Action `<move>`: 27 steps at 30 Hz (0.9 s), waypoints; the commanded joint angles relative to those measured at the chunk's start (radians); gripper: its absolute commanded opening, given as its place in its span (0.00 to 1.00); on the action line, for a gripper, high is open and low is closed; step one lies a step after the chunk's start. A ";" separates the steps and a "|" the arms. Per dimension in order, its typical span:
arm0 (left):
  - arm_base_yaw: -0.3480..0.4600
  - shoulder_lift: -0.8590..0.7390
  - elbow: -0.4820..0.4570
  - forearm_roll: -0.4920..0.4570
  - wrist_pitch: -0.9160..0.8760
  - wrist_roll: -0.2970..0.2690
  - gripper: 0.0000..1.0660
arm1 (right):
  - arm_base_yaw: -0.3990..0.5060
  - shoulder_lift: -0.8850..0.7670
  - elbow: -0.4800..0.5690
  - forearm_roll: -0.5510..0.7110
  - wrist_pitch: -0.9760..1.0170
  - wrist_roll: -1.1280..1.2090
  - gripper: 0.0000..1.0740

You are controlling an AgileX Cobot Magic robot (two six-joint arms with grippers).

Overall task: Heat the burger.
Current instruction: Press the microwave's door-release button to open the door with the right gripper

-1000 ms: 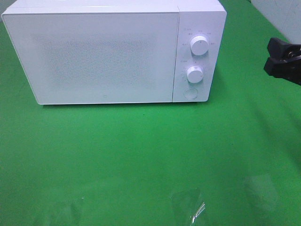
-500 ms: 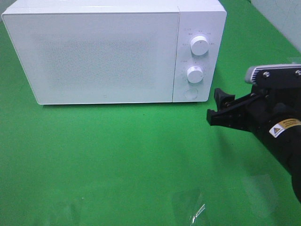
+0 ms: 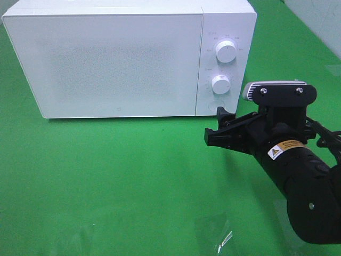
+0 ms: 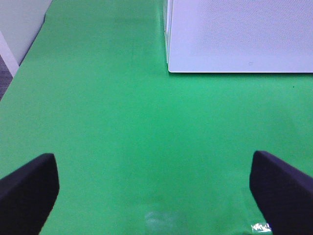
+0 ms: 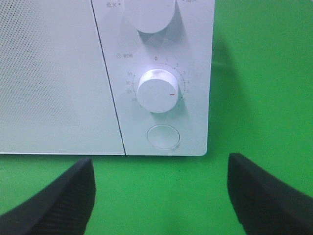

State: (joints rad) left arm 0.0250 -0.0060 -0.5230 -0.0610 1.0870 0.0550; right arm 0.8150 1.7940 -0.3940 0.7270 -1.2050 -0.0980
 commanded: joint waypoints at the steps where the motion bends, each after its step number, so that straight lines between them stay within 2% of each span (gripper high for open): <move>1: 0.002 -0.003 0.005 -0.002 -0.016 0.003 0.92 | 0.003 0.002 -0.018 0.003 -0.193 -0.004 0.68; 3: 0.002 -0.003 0.005 -0.002 -0.016 0.003 0.92 | 0.003 0.002 -0.018 0.003 -0.194 0.057 0.68; 5: 0.002 -0.003 0.005 -0.002 -0.016 0.003 0.92 | 0.003 0.002 -0.018 0.003 -0.194 0.254 0.66; 6: 0.002 -0.003 0.005 -0.002 -0.016 0.003 0.92 | 0.003 0.002 -0.018 0.003 -0.194 0.254 0.66; 7: 0.002 -0.003 0.005 -0.002 -0.016 0.003 0.92 | 0.003 0.002 -0.016 0.003 -0.194 0.386 0.64; 8: 0.002 -0.003 0.005 -0.002 -0.016 0.003 0.92 | 0.003 0.002 -0.016 0.003 -0.194 0.386 0.64; 9: 0.002 -0.003 0.005 -0.002 -0.016 0.003 0.92 | 0.003 0.002 -0.016 0.003 -0.194 0.509 0.61; 12: 0.002 -0.003 0.005 -0.002 -0.016 0.003 0.92 | 0.003 0.002 -0.016 0.003 -0.194 0.576 0.60; 14: 0.002 -0.003 0.005 -0.002 -0.016 0.003 0.92 | 0.003 0.002 -0.016 0.003 -0.194 0.825 0.52; 22: 0.002 -0.003 0.005 -0.002 -0.016 0.003 0.92 | 0.003 0.002 -0.016 0.002 -0.194 1.162 0.37; 23: 0.002 -0.003 0.005 -0.002 -0.016 0.003 0.92 | 0.003 0.002 -0.016 -0.001 -0.194 1.242 0.32; 24: 0.002 -0.003 0.005 -0.002 -0.016 0.003 0.92 | 0.003 0.002 -0.016 -0.001 -0.194 1.242 0.32; 25: 0.002 -0.003 0.005 -0.002 -0.016 0.003 0.92 | 0.003 0.002 -0.016 -0.002 -0.194 1.313 0.27; 26: 0.002 -0.003 0.005 -0.002 -0.016 0.003 0.92 | 0.003 0.002 -0.016 -0.002 -0.194 1.313 0.27; 27: 0.002 -0.003 0.005 -0.002 -0.016 0.003 0.92 | 0.003 0.002 -0.016 -0.002 -0.194 1.371 0.23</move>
State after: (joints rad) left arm 0.0250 -0.0060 -0.5230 -0.0610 1.0870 0.0550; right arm 0.8170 1.8000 -0.4040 0.7300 -1.2060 1.1810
